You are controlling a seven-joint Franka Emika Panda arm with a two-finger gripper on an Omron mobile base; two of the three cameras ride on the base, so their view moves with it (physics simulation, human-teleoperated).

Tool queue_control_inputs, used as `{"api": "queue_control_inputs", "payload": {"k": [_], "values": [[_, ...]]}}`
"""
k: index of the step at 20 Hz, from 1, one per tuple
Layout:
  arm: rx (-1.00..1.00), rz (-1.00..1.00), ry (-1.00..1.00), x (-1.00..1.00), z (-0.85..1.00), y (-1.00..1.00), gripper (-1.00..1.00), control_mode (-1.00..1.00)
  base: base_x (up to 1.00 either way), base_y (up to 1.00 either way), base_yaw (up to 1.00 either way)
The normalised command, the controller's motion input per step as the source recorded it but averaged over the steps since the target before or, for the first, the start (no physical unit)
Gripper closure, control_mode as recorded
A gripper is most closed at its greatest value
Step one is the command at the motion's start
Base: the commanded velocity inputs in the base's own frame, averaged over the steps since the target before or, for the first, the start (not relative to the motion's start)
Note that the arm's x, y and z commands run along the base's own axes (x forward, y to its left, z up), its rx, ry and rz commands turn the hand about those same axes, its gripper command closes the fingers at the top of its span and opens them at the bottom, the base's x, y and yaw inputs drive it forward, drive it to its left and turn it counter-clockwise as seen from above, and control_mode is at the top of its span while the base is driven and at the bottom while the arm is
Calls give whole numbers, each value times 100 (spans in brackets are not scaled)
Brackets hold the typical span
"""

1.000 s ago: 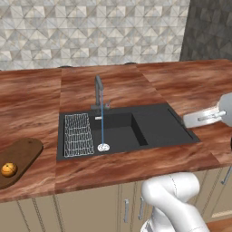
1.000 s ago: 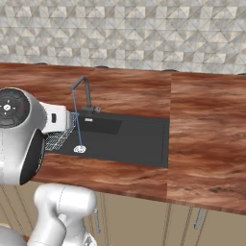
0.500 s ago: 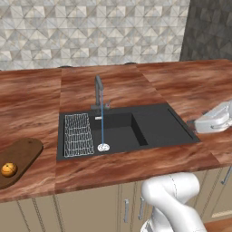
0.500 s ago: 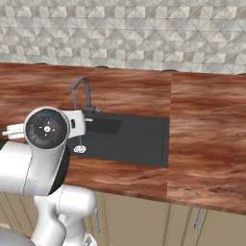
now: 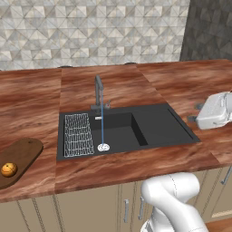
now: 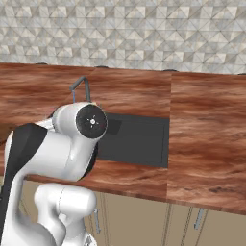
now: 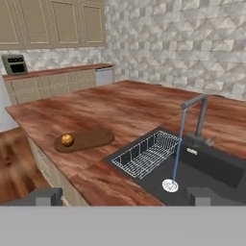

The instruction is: Pick the orange from the sink and place it on the cutting board to airdry. Then turn off the sink faucet.

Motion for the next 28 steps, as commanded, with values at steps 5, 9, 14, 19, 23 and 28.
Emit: {"api": "queue_control_inputs", "payload": {"k": [5, 9, 14, 19, 23, 28], "values": [[-1, 15, -3, 54, -27, 0, -100, -100, 0, 0, 0], [-3, 14, -8, 42, -35, 3, -100, -100, 0, 0, 0], [0, 15, -12, 28, -23, 0, -100, -100, 0, 0, 0], [0, 9, -6, 42, -6, 1, -100, -100, 0, 0, 0], [0, 3, 0, 53, 0, 4, -100, -100, 0, 0, 0], [0, 0, 0, 40, -21, 3, -100, -100, 0, 0, 0]]}}
